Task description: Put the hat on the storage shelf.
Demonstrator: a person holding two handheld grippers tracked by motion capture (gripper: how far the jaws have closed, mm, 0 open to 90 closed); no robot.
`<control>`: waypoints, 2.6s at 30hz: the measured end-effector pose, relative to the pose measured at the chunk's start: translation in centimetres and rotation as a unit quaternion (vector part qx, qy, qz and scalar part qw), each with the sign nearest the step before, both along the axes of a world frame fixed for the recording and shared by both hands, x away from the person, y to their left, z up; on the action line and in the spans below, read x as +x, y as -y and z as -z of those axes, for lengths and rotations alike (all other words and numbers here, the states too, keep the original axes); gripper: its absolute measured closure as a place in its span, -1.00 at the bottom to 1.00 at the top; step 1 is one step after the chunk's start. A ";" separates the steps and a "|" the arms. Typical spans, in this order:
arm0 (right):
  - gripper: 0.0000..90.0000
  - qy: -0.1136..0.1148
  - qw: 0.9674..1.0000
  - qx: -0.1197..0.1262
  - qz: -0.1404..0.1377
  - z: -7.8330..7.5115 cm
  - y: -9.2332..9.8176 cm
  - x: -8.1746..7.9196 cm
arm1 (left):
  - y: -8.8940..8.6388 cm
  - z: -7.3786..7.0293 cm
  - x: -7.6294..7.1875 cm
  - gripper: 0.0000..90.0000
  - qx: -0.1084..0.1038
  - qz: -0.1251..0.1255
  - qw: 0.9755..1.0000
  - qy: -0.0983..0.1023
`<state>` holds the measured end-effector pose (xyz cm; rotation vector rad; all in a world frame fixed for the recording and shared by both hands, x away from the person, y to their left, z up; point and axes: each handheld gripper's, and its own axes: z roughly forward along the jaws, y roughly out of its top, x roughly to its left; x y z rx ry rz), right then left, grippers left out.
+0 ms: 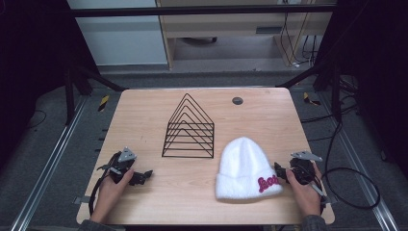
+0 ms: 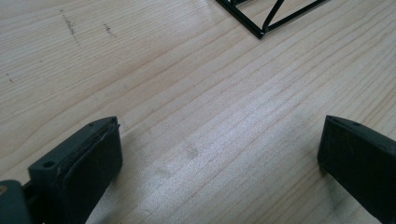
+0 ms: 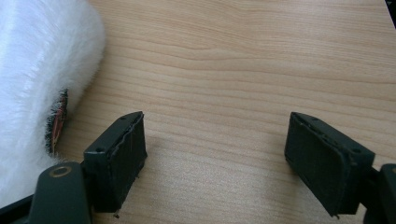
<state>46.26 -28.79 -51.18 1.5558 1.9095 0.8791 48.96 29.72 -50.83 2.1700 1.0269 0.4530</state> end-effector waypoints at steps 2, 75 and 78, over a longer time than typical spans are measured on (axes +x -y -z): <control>-0.54 0.000 1.000 0.001 0.000 0.0 0.0 0.0 | 0.0 0.0 0.0 -1.00 0.000 0.000 1.000 0.000; -0.24 -0.099 0.987 -0.022 -0.126 -6.0 -11.4 10.1 | -0.2 0.0 0.1 -1.00 0.000 0.005 1.000 0.001; -0.28 -0.111 0.986 -0.019 -0.126 -5.4 -11.6 10.4 | -0.2 0.0 0.1 -1.00 0.000 0.006 1.000 0.001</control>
